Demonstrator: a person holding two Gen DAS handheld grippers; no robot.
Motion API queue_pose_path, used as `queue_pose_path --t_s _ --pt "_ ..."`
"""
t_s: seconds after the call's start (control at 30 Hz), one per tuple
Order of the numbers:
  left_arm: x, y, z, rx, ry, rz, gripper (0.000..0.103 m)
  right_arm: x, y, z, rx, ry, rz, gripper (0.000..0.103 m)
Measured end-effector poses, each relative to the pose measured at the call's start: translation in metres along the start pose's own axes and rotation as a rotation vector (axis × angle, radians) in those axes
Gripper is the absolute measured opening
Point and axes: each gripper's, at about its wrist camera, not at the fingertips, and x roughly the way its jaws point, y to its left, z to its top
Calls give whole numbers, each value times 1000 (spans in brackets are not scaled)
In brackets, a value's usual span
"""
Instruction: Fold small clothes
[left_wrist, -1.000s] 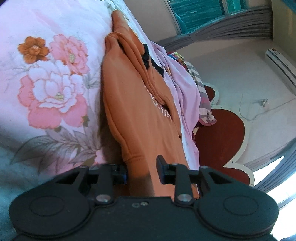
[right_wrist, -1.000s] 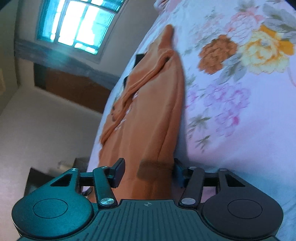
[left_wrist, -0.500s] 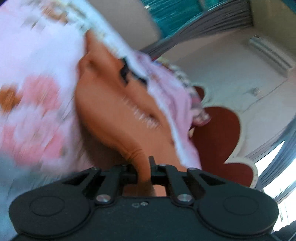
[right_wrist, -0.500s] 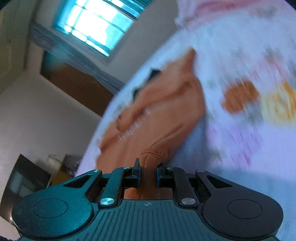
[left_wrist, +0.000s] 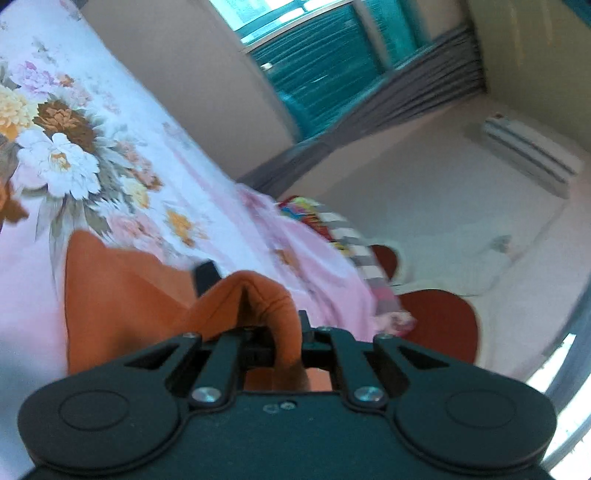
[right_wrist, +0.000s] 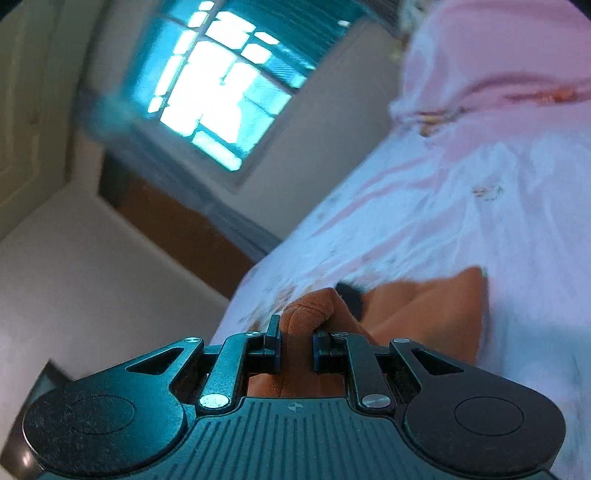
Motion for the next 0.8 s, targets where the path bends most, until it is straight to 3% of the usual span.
queue_pose_path --t_s 0.13,0.17,0.23,0.3,0.33,0.37,0.4,0.5,0.63,0.8 --pt "53 40 32 -16 12 136 5 63 -54 26 117 -3 -85 15" --pt "67 55 33 -64 26 201 10 70 -69 30 128 20 -100 17" --pt "75 73 35 -123 26 248 18 83 -99 28 236 45 -167 24" --pt "61 71 34 -118 -60 203 36 70 -113 26 244 -17 -145 25" --pt "49 69 34 -108 -109 167 62 60 -115 25 244 -54 -143 26" --pt "35 67 33 -93 -171 153 90 49 -115 24 211 -86 -151 38" --pt "23 64 32 -79 -223 178 95 39 -114 23 181 -112 -174 50" --pt "0 57 32 -16 -231 193 92 28 -92 16 -3 -89 -195 50" --pt "19 32 37 213 -74 350 89 46 -60 9 -253 -19 -267 50" --pt "53 26 47 362 87 368 82 88 -64 22 -326 88 -310 50"
